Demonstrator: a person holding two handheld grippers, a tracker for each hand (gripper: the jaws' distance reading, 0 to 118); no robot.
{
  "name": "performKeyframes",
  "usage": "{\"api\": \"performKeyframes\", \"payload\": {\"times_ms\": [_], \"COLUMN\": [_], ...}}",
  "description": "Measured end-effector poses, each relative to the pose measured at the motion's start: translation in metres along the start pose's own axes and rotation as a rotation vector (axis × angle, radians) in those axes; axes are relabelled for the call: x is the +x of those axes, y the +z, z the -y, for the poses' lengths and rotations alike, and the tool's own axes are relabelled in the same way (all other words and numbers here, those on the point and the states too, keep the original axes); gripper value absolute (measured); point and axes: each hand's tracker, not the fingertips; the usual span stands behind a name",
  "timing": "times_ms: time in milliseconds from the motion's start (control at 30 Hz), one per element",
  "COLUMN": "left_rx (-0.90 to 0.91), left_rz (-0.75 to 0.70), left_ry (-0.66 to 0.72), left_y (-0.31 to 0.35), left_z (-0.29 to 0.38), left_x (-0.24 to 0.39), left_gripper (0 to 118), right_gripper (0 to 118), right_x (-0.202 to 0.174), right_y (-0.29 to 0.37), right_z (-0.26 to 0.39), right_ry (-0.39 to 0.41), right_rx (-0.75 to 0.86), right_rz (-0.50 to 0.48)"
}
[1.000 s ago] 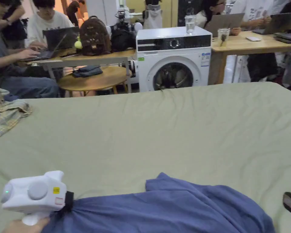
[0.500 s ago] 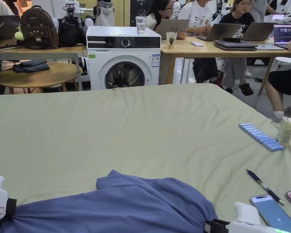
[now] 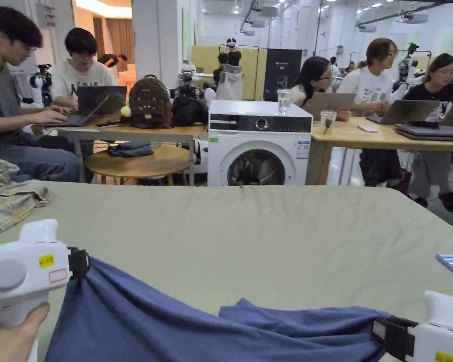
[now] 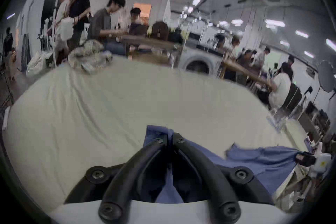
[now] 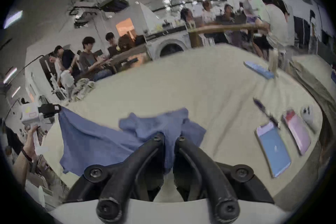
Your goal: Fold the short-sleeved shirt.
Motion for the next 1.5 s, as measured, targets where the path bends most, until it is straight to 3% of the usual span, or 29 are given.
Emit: {"api": "performKeyframes", "payload": {"times_ms": [233, 367, 600, 833, 1200, 1500], "left_rx": [0.264, 0.345, 0.417, 0.471, 0.390, 0.256], "left_rz": [-0.044, -0.080, -0.151, -0.201, -0.243, -0.120], "left_ry": [-0.078, -0.087, -0.073, -0.079, -0.129, -0.034], "left_y": [0.108, 0.130, 0.122, 0.085, 0.020, -0.002], "left_z": [-0.084, -0.122, -0.177, -0.207, -0.203, -0.100], "left_x": [0.022, 0.033, 0.041, 0.048, 0.042, 0.020], "left_gripper": [0, 0, 0, 0, 0, 0], "right_gripper": [4, 4, 4, 4, 4, 4], "right_x": [-0.044, -0.073, -0.101, -0.122, -0.117, -0.075], "right_y": [0.017, 0.022, 0.001, -0.041, -0.111, -0.150], "right_z": [-0.114, -0.178, -0.265, -0.310, -0.311, -0.215], "right_ry": [0.125, 0.134, 0.166, 0.193, 0.165, 0.131], "right_rx": [0.196, 0.251, 0.341, 0.357, 0.312, 0.152], "right_rz": [-0.052, -0.060, -0.006, 0.057, 0.078, 0.058]}}
